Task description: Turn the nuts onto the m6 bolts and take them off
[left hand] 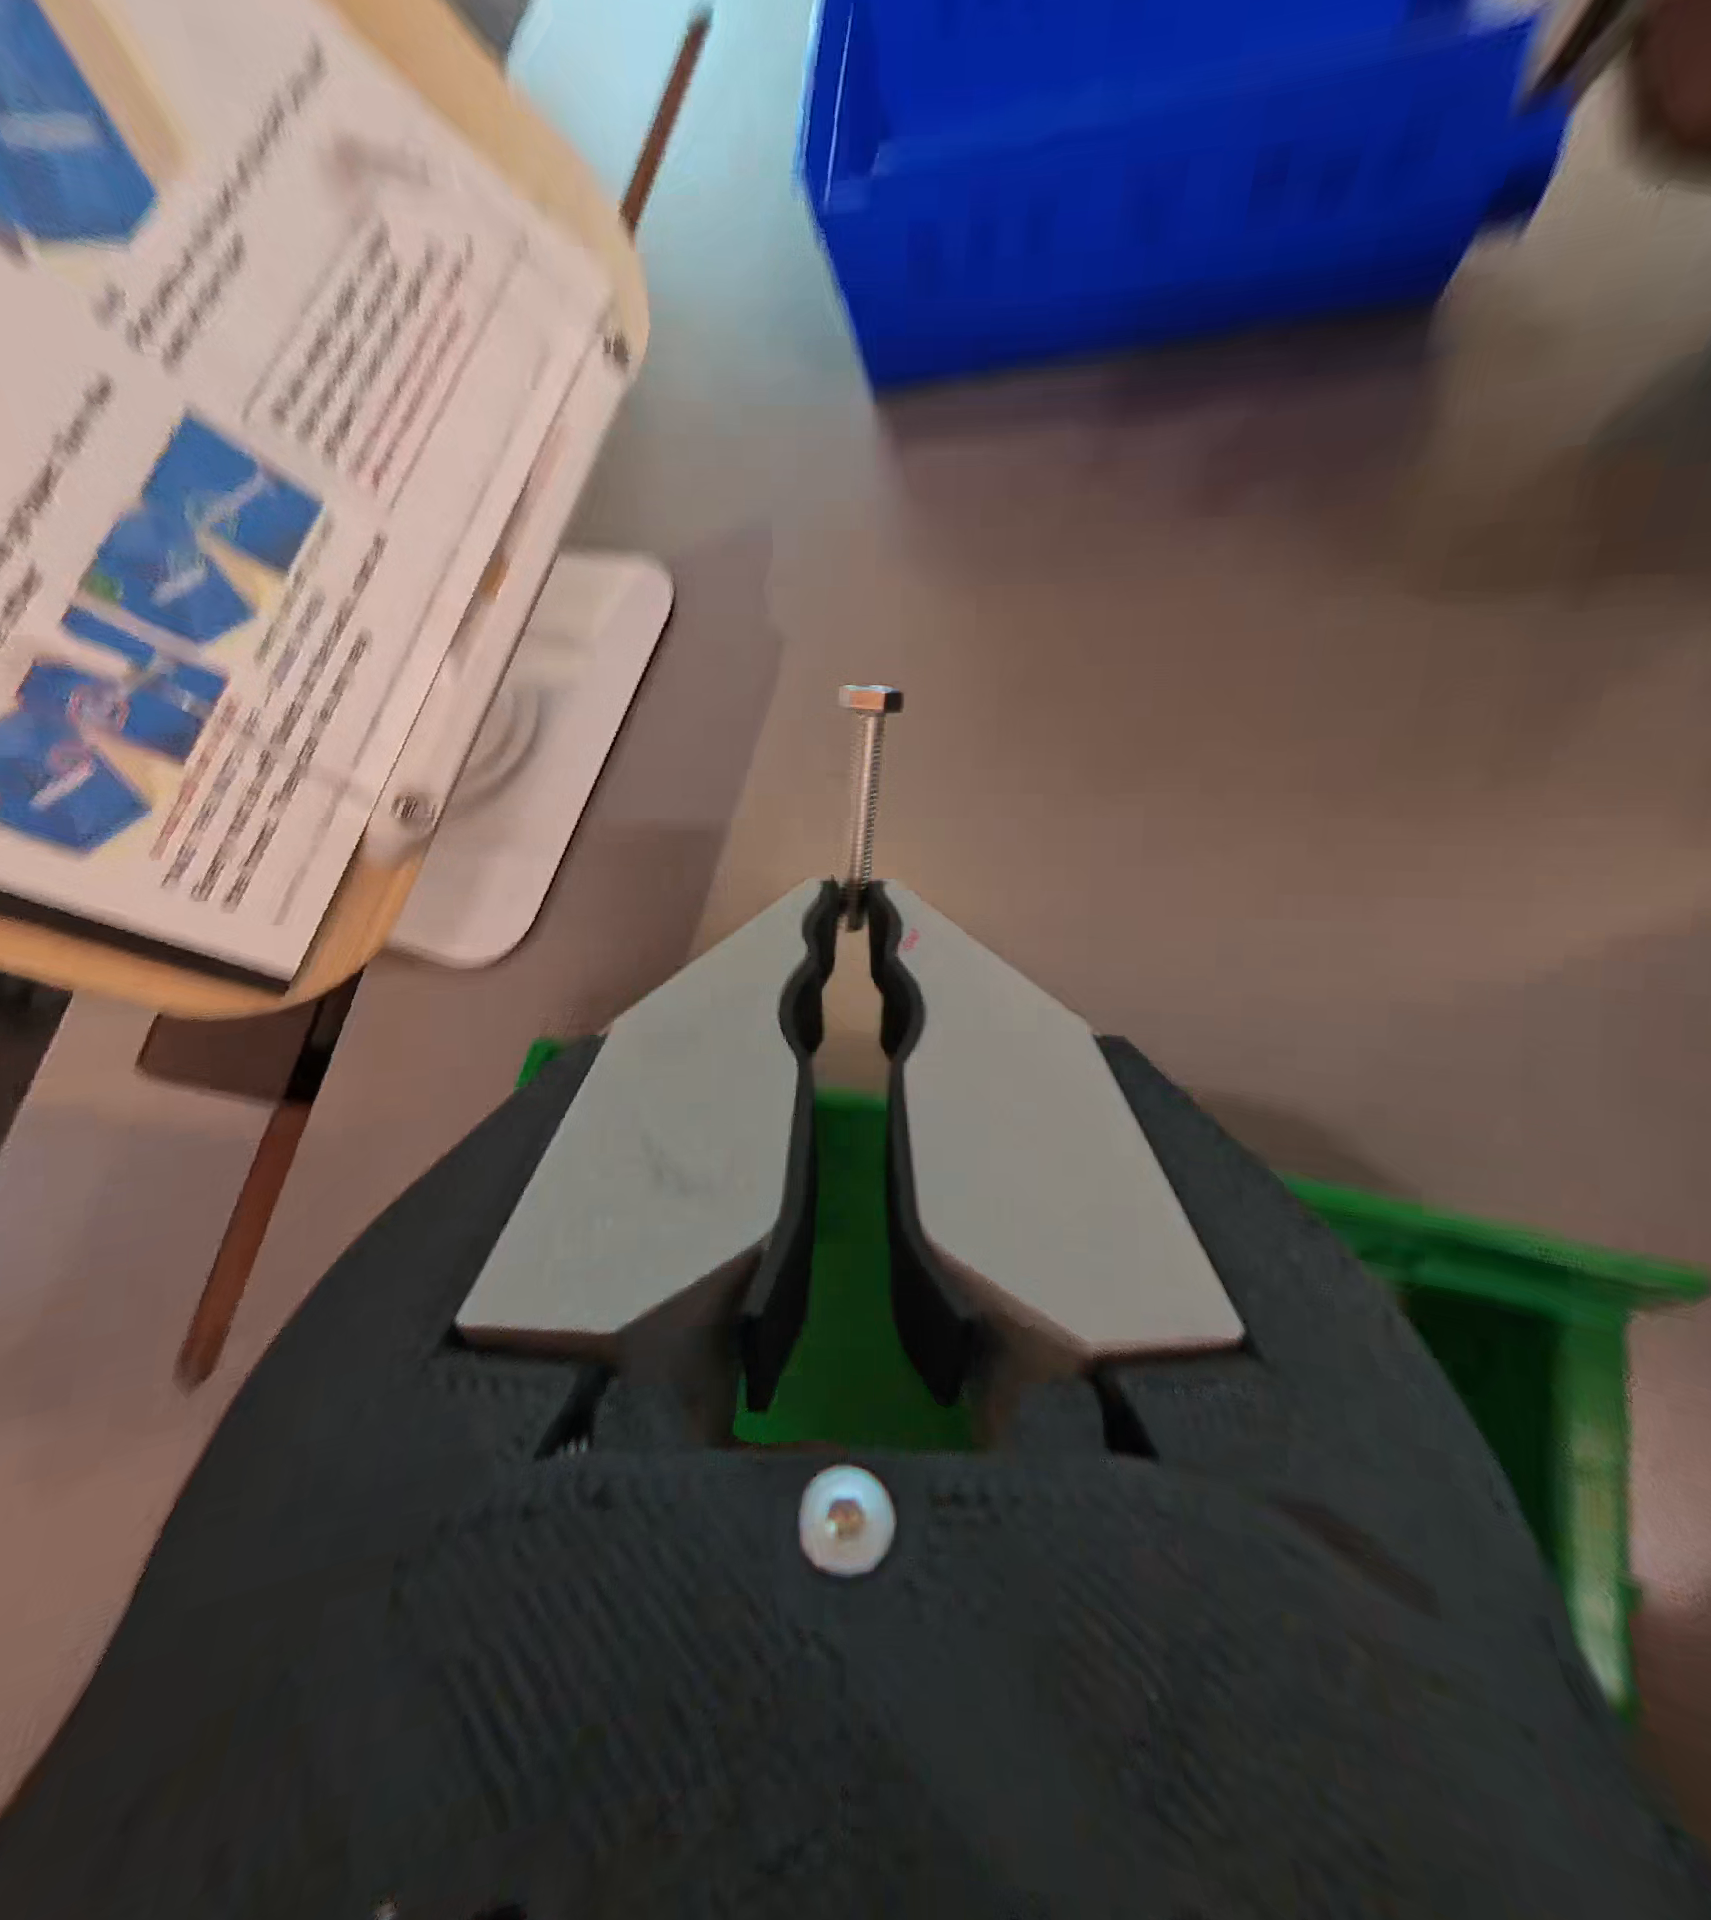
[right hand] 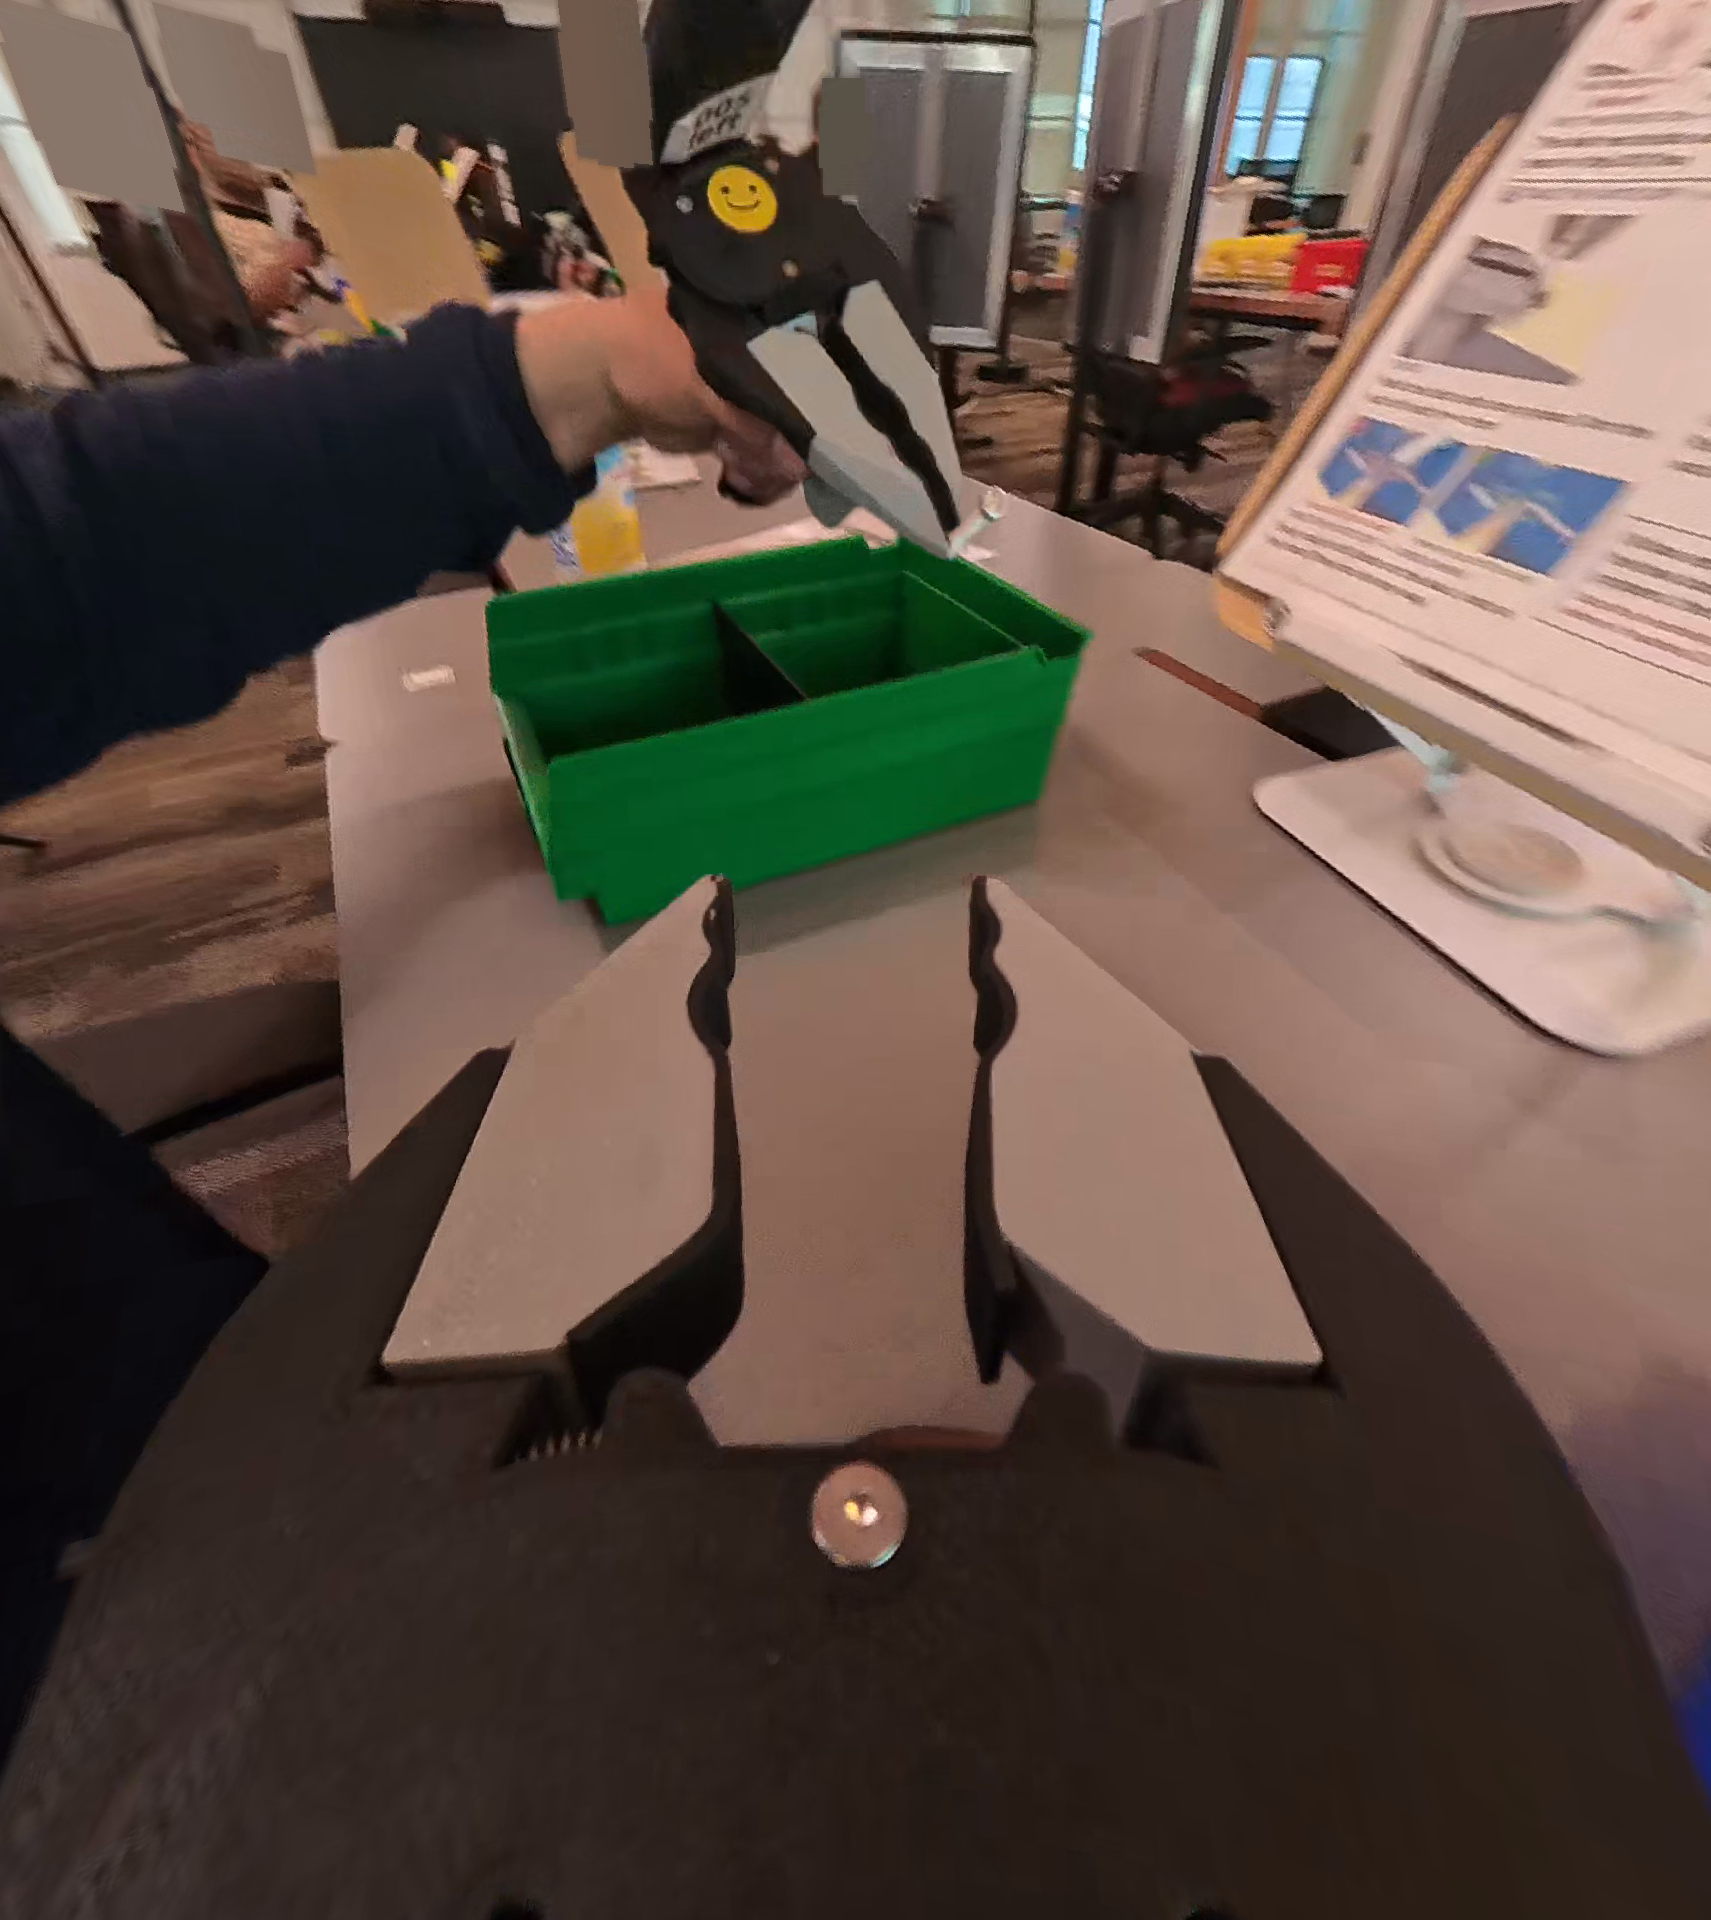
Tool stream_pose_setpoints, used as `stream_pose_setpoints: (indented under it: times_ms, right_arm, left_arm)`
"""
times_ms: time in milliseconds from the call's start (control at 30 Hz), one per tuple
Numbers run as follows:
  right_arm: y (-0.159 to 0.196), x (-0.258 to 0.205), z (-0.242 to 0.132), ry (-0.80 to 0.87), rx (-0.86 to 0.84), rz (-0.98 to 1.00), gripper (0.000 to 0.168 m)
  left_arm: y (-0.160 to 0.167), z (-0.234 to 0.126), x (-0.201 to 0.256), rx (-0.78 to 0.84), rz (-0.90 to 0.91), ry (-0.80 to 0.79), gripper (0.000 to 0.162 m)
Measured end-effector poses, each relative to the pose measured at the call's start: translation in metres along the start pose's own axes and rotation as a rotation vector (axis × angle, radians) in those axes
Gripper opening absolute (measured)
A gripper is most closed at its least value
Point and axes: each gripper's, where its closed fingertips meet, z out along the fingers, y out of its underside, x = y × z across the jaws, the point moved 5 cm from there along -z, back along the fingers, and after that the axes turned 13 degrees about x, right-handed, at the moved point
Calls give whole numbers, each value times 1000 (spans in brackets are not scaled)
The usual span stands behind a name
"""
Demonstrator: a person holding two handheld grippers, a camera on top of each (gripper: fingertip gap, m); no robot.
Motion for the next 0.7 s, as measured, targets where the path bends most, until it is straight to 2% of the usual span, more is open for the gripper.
stream_pose_setpoints:
  times_ms: [33,167,267,400,533,700]
  right_arm:
    - [-2,4,18,-9,16,10,43]
    - [-10,31,76,4,83,67,45]
    - [-9,39,99,-47,124,178,46]
    - [-4,39,109,-99,147,248,35]
    - [1,39,110,-137,185,301,6]
    - [18,44,104,-170,183,420,5]
  left_arm:
    - [-9,5,8,45,-12,4,4]
    - [-31,28,37,148,-73,18,4]
    - [-37,41,54,169,-95,34,4]
    - [-41,50,61,192,-125,24,4]
    - [-36,63,66,192,-179,40,4]
    - [-27,78,77,161,-283,32,5]
